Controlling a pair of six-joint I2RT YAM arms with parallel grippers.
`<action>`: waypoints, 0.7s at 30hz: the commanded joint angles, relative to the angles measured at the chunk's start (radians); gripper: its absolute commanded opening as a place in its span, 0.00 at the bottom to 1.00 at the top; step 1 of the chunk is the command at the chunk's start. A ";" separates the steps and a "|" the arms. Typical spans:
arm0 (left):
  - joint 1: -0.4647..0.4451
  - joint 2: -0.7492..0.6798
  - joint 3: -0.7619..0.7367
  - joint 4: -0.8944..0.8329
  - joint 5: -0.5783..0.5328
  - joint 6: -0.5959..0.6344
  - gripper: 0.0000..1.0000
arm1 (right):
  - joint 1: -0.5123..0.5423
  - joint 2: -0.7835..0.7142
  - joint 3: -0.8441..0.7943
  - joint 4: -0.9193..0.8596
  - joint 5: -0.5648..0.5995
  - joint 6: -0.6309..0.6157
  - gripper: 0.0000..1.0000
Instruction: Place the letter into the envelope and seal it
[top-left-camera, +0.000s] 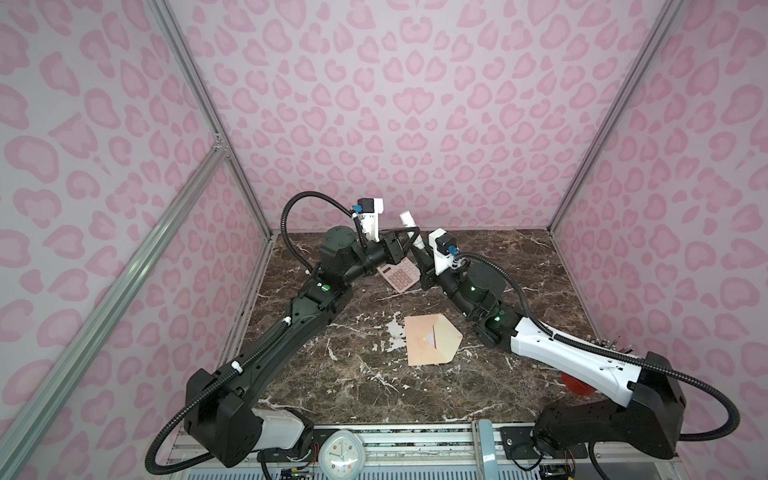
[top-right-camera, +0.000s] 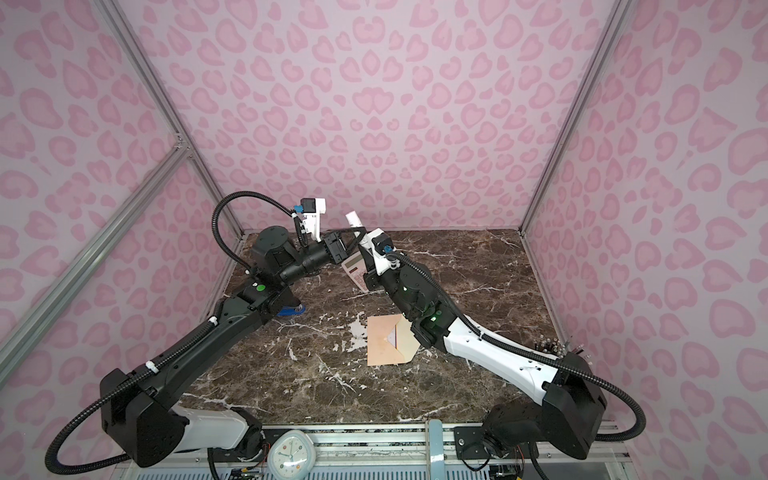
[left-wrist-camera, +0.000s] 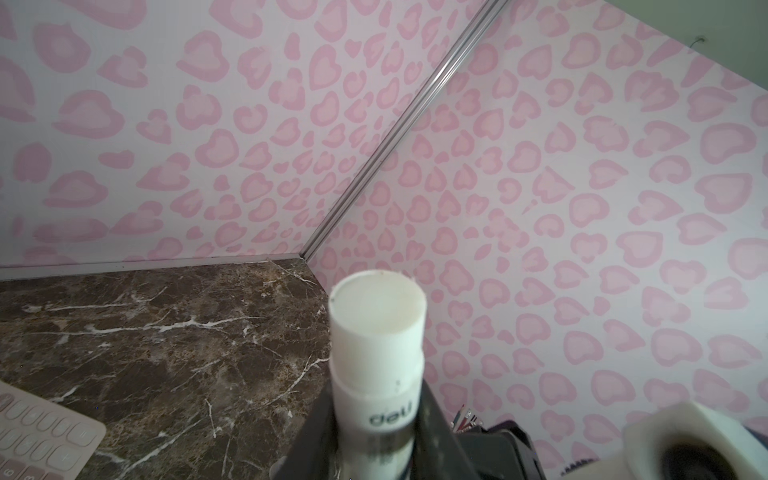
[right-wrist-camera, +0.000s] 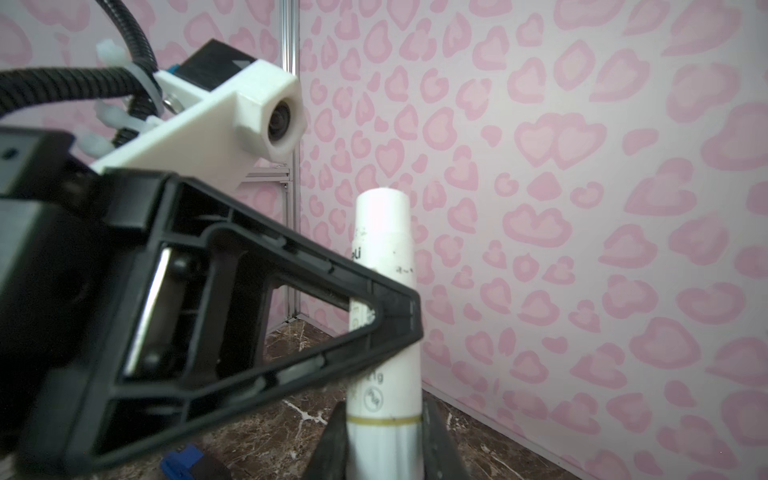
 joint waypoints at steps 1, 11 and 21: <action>0.019 0.017 -0.027 0.193 0.148 -0.104 0.04 | -0.044 -0.015 -0.007 0.047 -0.167 0.222 0.17; 0.034 0.036 -0.023 0.288 0.319 -0.148 0.04 | -0.189 0.005 -0.016 0.191 -0.501 0.703 0.13; 0.036 0.025 -0.034 0.286 0.328 -0.141 0.04 | -0.250 0.092 -0.008 0.343 -0.636 1.044 0.14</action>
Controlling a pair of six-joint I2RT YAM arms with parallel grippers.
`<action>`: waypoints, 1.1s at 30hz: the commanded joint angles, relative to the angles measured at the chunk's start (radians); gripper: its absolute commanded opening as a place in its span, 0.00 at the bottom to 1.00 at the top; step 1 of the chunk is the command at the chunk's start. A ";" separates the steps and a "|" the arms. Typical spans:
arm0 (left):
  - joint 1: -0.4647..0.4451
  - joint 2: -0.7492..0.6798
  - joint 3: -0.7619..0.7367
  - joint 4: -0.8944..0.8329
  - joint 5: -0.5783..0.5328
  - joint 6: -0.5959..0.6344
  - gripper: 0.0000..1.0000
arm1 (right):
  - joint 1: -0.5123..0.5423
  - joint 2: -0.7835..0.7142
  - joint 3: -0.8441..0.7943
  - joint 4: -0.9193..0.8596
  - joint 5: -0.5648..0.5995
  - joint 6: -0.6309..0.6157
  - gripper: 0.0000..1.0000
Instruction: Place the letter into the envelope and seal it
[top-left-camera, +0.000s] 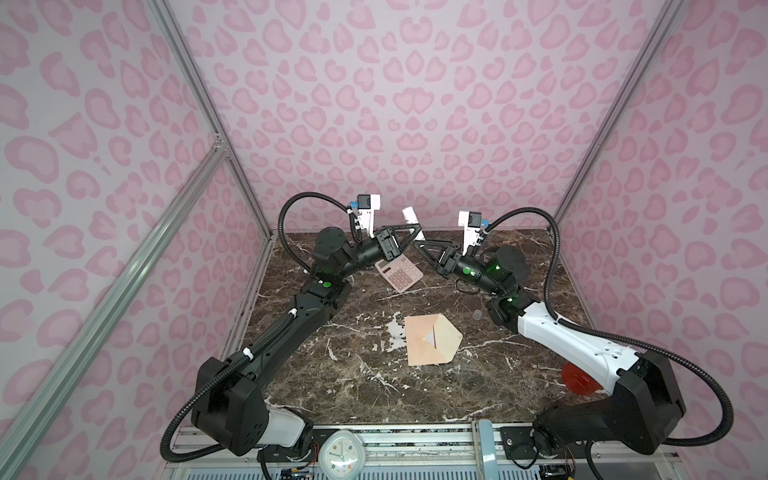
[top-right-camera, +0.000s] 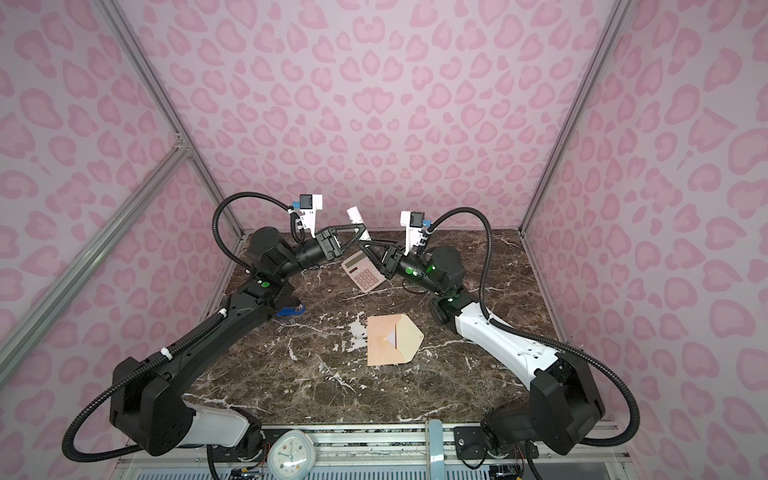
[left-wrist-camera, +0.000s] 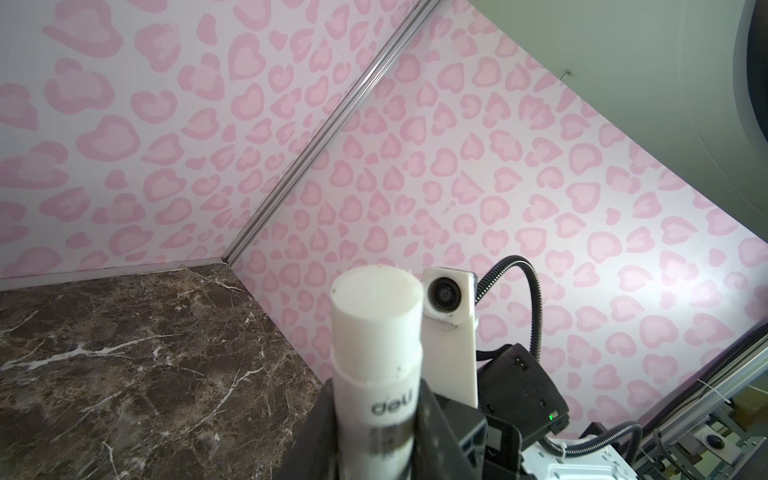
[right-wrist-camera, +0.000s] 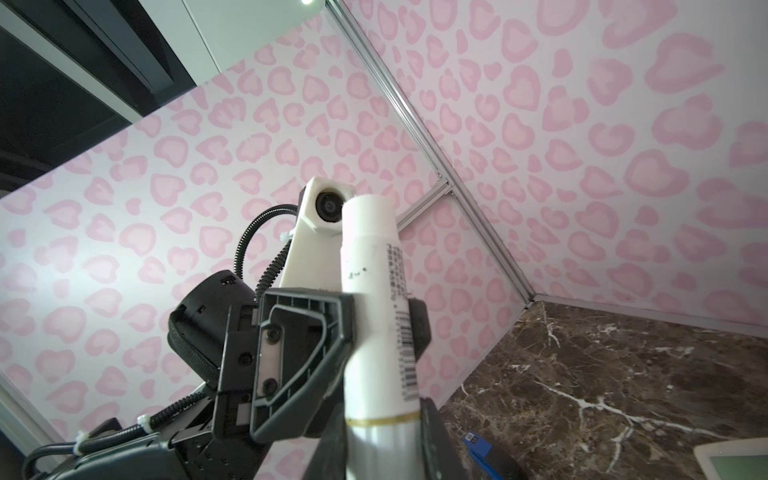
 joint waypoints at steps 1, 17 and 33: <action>-0.004 -0.010 -0.001 0.064 0.133 0.010 0.04 | -0.014 0.023 0.002 0.102 0.055 0.159 0.14; 0.001 -0.057 0.013 -0.099 -0.031 0.124 0.04 | 0.039 -0.137 -0.095 -0.267 0.206 -0.548 0.62; -0.065 -0.132 -0.049 -0.158 -0.335 0.308 0.04 | 0.257 -0.151 -0.171 -0.170 0.701 -1.061 0.67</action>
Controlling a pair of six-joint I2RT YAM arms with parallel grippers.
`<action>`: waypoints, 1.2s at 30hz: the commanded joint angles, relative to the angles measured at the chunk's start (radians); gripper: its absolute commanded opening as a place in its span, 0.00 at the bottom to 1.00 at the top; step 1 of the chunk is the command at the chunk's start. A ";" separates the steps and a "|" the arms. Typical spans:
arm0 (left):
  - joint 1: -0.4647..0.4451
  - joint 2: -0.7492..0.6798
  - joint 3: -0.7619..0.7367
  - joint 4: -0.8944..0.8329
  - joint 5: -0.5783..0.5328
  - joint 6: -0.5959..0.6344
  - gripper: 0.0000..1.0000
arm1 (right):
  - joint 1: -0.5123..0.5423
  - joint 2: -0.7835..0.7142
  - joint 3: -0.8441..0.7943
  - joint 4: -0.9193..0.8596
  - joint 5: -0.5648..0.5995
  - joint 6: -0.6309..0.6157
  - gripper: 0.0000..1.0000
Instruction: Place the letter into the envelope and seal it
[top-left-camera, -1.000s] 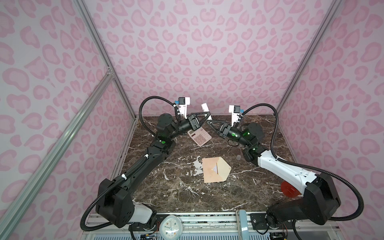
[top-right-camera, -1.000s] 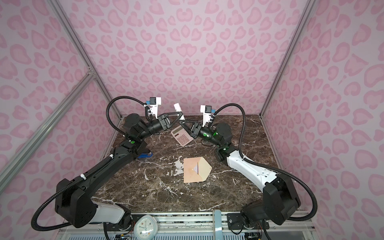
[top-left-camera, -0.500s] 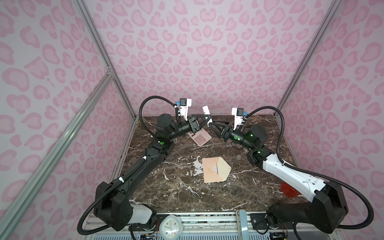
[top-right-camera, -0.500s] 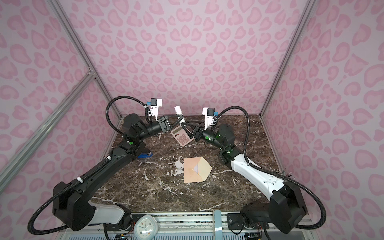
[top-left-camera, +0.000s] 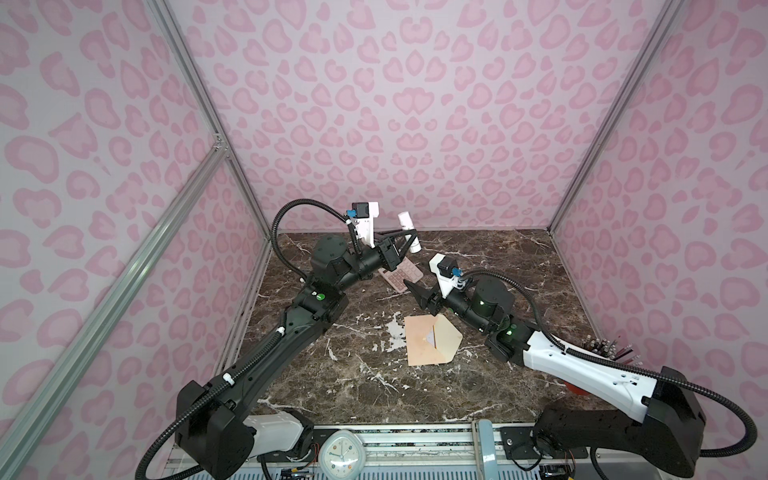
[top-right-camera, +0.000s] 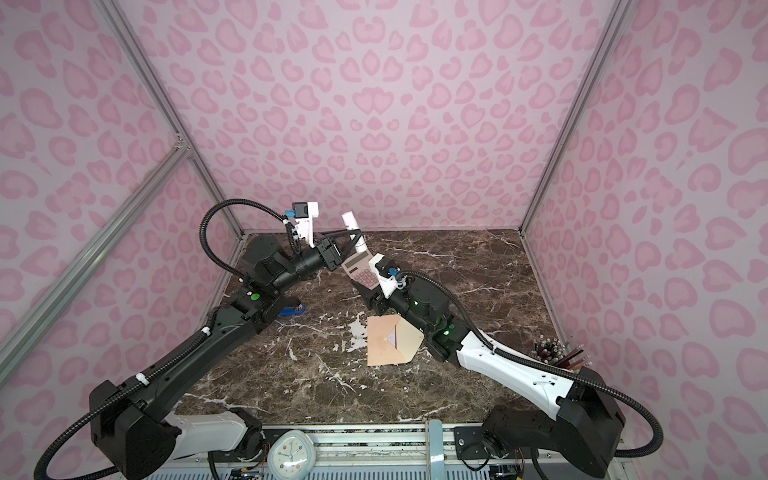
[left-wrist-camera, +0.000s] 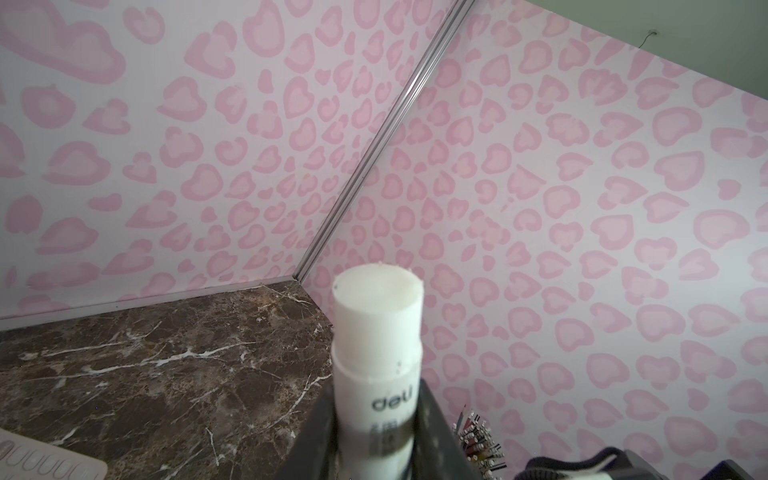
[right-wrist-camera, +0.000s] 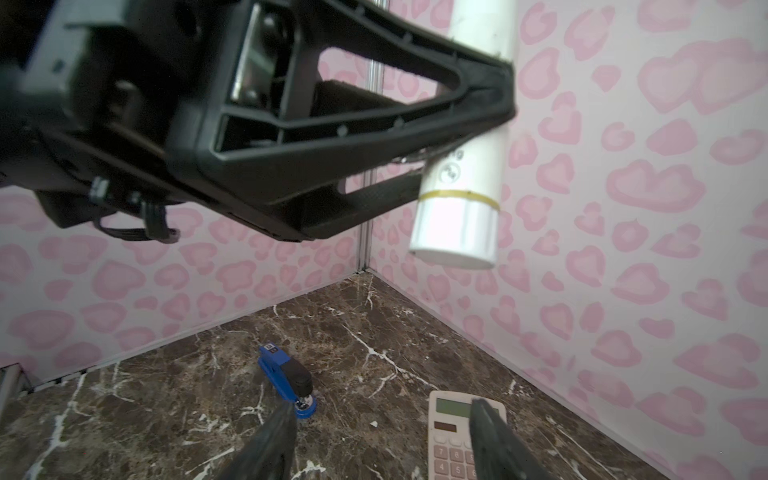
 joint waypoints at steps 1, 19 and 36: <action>-0.003 -0.011 -0.004 0.034 -0.066 0.043 0.04 | 0.003 0.017 0.004 0.092 0.119 -0.056 0.66; -0.010 -0.006 -0.002 0.032 -0.096 0.046 0.04 | 0.005 0.143 0.149 0.124 0.088 -0.014 0.55; -0.010 -0.011 -0.018 0.034 -0.100 0.039 0.04 | 0.011 0.171 0.190 0.130 0.091 -0.027 0.40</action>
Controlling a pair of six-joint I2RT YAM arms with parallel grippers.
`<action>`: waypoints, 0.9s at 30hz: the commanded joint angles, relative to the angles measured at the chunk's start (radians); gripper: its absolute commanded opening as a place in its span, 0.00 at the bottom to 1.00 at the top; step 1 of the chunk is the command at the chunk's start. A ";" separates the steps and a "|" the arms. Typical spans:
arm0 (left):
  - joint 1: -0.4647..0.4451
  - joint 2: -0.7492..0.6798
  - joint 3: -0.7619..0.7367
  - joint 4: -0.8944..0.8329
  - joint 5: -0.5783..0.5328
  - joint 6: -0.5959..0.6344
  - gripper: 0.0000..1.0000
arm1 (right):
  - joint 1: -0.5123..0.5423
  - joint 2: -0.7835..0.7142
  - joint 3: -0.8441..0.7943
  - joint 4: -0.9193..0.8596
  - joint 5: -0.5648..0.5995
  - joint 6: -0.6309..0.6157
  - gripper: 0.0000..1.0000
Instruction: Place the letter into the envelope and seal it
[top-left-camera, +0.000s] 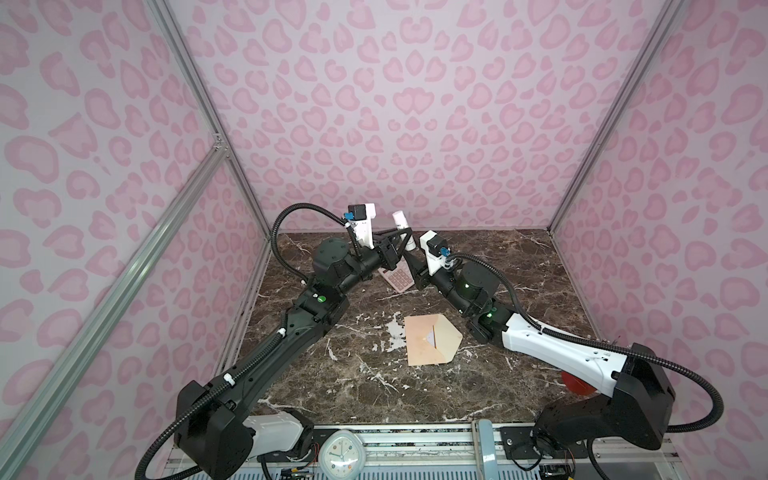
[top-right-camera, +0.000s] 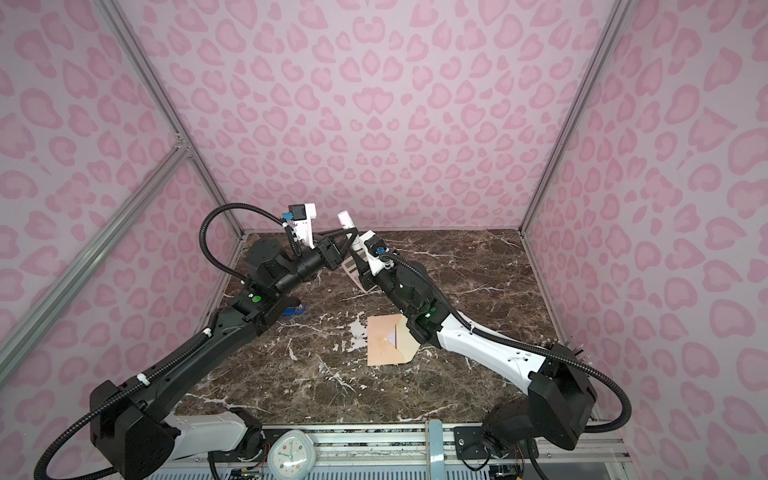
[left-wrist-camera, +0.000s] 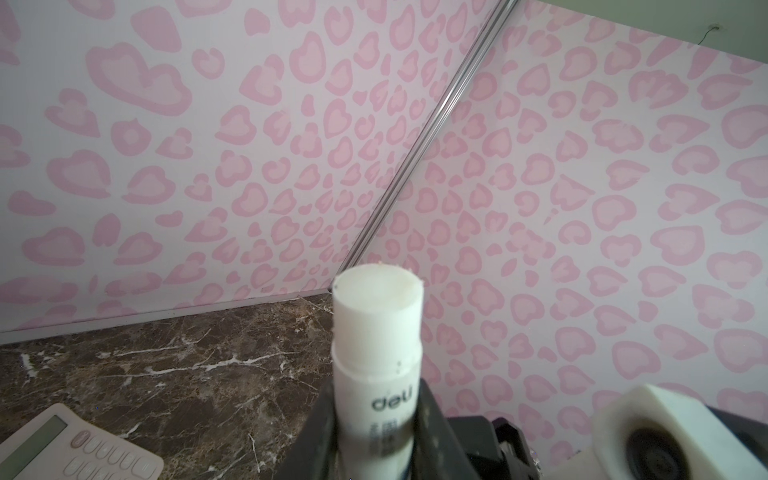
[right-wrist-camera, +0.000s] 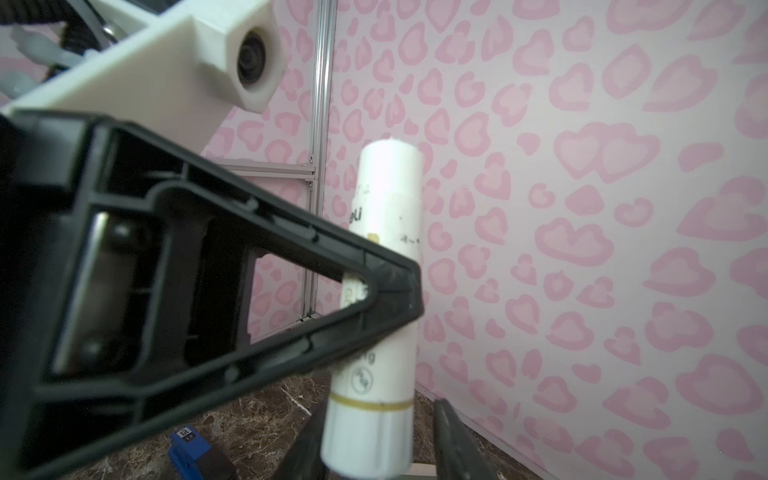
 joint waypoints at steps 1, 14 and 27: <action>-0.001 -0.006 -0.003 0.035 -0.007 0.003 0.04 | 0.005 0.004 0.004 0.036 0.001 -0.009 0.39; -0.002 -0.014 -0.017 0.029 -0.005 0.000 0.04 | 0.011 -0.006 0.009 0.017 0.004 -0.003 0.22; 0.006 -0.003 -0.028 0.028 0.048 -0.015 0.04 | -0.013 -0.062 0.037 -0.094 -0.097 0.145 0.17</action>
